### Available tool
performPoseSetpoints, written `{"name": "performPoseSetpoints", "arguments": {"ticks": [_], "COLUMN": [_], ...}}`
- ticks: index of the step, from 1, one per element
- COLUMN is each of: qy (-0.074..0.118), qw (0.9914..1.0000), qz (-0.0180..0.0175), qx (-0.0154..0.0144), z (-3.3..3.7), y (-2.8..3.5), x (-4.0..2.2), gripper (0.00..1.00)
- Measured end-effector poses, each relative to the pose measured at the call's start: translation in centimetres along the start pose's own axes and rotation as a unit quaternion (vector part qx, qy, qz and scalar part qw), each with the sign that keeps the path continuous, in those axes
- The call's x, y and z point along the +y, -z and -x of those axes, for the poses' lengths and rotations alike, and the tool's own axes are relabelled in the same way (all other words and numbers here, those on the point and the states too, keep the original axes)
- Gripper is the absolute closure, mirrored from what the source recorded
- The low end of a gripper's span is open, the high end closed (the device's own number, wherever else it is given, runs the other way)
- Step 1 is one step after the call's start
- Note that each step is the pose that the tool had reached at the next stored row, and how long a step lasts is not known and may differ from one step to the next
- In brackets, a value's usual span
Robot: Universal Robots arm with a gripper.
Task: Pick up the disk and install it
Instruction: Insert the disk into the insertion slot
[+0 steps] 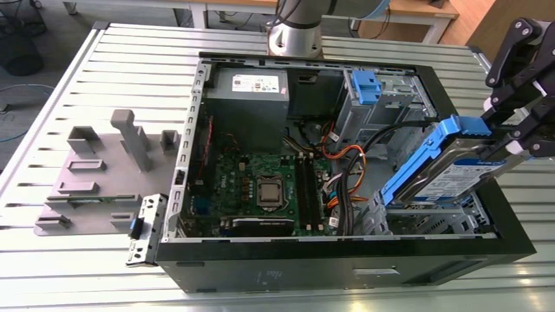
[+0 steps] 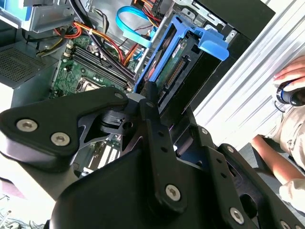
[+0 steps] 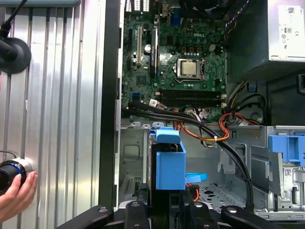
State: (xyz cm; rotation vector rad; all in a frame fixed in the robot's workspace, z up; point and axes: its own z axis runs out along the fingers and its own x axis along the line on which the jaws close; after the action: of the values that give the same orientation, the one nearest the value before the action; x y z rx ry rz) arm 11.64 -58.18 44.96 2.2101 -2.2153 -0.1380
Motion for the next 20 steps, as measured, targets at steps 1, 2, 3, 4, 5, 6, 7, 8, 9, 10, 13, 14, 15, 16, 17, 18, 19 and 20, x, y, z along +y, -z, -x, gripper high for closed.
{"name": "performPoseSetpoints", "arguments": {"ticks": [1,2,3,4,5,6,7,8,9,10,13,14,15,16,17,18,19,20], "qy": [0.0,0.0,0.0,0.0,0.0,-0.001,-0.001,-0.001,-0.001,-0.001,-0.001,-0.001,-0.001,-0.001,-0.001,-0.001,-0.001,-0.001], "qw": [1.0,1.0,1.0,1.0,1.0,1.0,1.0,1.0,1.0,1.0,1.0,1.0,1.0,1.0,1.0,1.0,1.0,1.0], "qz": [0.0,0.0,0.0,0.0,0.0,0.0,0.0,0.0,0.0,0.0,-0.0001,-0.0001,-0.0001,-0.0001,-0.0001,-0.0001,-0.0001,-0.0001], "qx": [0.0,0.0,0.0,0.0,0.0,-0.0001,-0.0001,-0.0001,-0.0002,-0.0001,0.0,0.0,-0.0001,-0.0001,0.0,0.0,0.0,0.0], "z": [0.01,0.02,0.03,0.05,0.07,0.08,0.09,0.09,0.1,0.09,0.08,0.08,0.07,0.07,0.07,0.07,0.07,0.07], "y": [-0.02,-0.03,-0.04,-0.05,-0.05,-0.06,-0.07,-0.09,-0.14,-0.21,-0.49,-0.58,-0.64,-0.67,-0.66,-0.67,-0.67,-0.68], "x": [0.0,-0.01,-0.03,-0.04,-0.05,-0.05,-0.06,-0.06,-0.06,-0.07,-0.09,-0.09,-0.1,-0.1,-0.1,-0.1,-0.1,-0.1], "gripper": [0.65,0.65,0.65,0.65,0.65,0.65,0.65,0.65,0.65,0.65,0.65,0.65,0.65,0.65,0.65,0.65,0.65,0.65]}}
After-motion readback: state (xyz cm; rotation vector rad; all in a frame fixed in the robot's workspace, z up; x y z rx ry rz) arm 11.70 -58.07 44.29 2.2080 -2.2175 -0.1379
